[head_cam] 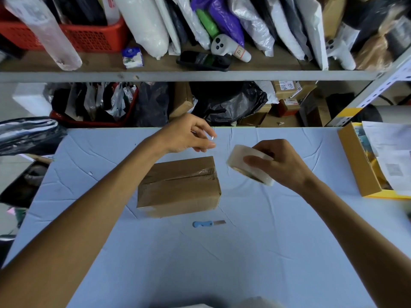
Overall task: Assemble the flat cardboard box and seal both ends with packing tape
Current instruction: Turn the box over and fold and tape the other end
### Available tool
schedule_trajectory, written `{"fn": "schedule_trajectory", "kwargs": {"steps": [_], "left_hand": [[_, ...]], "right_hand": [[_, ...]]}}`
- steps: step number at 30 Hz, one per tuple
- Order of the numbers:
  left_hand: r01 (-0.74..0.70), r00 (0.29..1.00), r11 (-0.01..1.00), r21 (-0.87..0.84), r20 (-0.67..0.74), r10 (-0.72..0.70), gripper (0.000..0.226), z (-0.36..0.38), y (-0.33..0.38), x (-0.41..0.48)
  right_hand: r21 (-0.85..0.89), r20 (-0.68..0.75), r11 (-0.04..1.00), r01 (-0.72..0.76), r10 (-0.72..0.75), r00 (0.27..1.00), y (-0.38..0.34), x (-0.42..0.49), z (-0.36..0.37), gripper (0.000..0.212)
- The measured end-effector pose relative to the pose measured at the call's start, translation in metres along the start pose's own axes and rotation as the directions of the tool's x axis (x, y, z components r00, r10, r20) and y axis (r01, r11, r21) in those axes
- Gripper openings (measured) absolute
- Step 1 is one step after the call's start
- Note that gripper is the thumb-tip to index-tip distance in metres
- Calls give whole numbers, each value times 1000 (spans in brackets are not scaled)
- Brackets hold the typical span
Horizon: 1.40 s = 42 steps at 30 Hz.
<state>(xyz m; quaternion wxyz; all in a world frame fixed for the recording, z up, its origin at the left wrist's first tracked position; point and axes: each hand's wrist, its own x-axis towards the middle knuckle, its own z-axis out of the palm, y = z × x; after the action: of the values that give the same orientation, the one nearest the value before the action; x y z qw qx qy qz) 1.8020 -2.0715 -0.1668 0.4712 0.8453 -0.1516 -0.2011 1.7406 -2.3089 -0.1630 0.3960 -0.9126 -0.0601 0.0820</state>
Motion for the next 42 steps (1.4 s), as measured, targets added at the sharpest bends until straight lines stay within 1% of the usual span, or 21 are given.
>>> {"fn": "schedule_trajectory", "kwargs": {"steps": [2,5,6,9,12,14,15,17,19,21,22,24,26,27,28,30,32,36,39,42], "left_hand": [[3,999,999,54,-37,-1,16,2,0,2],[3,999,993,116,-32,0,12,12,3,6],[4,1000,991,132,-20,-1,12,17,3,7],[33,998,985,170,-66,-22,14,26,-5,14],[119,991,977,178,-80,-106,24,27,-14,20],[149,986,977,153,-103,-134,23,26,-14,24],[157,982,978,141,-124,-140,20,24,-12,25],[175,976,975,138,-158,-152,19,19,-7,27],[206,971,974,96,-140,-192,19,11,-8,27],[261,963,964,45,-87,-257,19,9,-13,26],[296,954,955,12,-55,-295,24,12,-16,26],[355,934,932,-65,56,-352,42,23,-23,26],[379,913,919,-106,207,-352,58,39,-27,25],[365,908,924,-116,263,-326,61,46,-27,24],[328,912,937,-120,297,-282,58,51,-26,22],[219,930,966,-135,329,-165,45,55,-23,19],[137,942,972,-189,329,-69,37,53,-20,15],[74,965,954,-292,261,5,29,44,-17,9],[-1,985,970,-245,169,44,19,40,-13,5],[6,995,971,-237,97,17,24,37,-13,3]], "right_hand": [[-73,-10,994,-76,75,997,3,2,5,23],[-262,-39,931,-256,255,966,14,6,21,43],[-287,-54,907,-308,305,951,18,7,25,49],[-243,-40,885,-397,399,916,21,5,30,60],[-131,7,890,-436,441,898,18,-1,29,60],[33,46,894,-446,445,894,16,-6,28,55],[110,77,887,-448,442,894,14,-7,27,48],[211,144,864,-457,435,889,11,-10,25,39],[282,176,860,-426,390,904,8,-14,24,42],[331,178,872,-362,319,931,5,-19,24,40],[337,174,880,-334,291,941,4,-22,25,35],[325,157,899,-293,254,954,0,-25,26,27],[307,146,914,-264,229,962,-4,-28,27,28],[291,144,922,-255,221,965,-6,-29,26,32],[275,143,931,-242,209,967,-8,-30,25,37],[253,123,942,-222,196,973,-12,-31,22,43],[248,104,945,-212,191,976,-14,-32,19,42],[262,60,944,-203,193,979,-18,-31,14,29],[243,43,951,-193,188,981,-22,-31,11,25],[236,36,952,-197,194,980,-24,-31,8,25]]}}
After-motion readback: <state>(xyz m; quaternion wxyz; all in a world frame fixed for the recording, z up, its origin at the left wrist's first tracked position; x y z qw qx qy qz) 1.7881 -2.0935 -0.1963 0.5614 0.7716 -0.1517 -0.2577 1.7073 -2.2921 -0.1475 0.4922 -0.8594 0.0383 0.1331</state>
